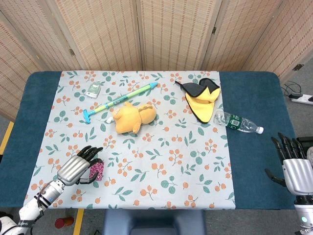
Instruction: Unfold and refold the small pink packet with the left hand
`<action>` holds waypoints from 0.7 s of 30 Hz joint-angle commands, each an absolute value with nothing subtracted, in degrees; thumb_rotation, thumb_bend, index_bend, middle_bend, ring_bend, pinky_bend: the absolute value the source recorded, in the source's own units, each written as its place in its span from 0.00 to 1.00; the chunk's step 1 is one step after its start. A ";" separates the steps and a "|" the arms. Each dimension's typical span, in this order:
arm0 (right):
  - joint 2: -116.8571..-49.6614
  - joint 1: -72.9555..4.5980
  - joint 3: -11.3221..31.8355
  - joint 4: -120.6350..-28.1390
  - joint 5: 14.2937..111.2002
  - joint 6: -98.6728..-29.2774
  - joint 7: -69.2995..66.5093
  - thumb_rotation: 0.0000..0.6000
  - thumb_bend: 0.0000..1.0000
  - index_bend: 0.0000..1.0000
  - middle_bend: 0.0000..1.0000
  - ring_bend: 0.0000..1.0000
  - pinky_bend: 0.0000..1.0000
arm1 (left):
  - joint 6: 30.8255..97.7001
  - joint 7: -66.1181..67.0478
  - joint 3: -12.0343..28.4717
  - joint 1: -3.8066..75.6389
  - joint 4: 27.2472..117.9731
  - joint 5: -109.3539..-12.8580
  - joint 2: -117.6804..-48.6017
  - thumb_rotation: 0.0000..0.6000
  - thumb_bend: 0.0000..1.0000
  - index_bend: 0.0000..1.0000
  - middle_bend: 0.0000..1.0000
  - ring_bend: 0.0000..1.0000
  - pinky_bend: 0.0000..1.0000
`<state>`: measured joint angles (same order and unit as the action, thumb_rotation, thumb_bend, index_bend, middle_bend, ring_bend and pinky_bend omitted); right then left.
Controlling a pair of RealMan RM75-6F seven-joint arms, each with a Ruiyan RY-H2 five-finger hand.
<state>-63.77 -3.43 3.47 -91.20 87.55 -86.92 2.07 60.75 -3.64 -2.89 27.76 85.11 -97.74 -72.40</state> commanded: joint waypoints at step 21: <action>-64.02 -3.14 3.37 -91.17 87.23 -86.92 2.23 1.00 0.25 0.00 0.00 0.00 0.00 | 60.39 -0.84 -5.89 27.91 77.11 -96.80 -79.60 0.18 0.53 0.35 0.00 0.00 0.00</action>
